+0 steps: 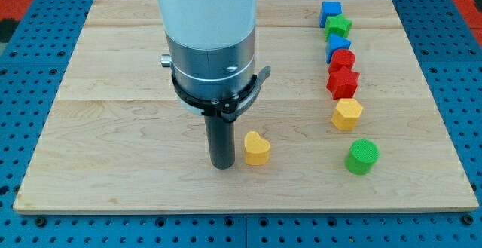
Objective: Point your arm left side of yellow hexagon
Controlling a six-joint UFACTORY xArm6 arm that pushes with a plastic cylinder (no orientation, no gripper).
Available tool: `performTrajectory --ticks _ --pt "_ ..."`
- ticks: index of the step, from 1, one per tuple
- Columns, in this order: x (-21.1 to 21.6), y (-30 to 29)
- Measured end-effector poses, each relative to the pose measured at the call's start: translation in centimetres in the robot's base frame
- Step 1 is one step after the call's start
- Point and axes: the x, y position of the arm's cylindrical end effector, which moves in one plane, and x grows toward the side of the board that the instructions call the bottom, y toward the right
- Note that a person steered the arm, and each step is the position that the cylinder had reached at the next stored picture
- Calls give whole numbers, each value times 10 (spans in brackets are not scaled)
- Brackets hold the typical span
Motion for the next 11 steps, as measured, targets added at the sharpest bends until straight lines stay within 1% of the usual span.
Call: performTrajectory --ticks 1,2,3,4,5,6,7,8,10,11 --pt "30 10" --pt "34 49" --pt "21 34" --pt "-12 -8" --pt "-8 -7" --pt "-77 -38" --pt "-120 17" --pt "-134 104" --pt "-113 115" --pt "-77 116"
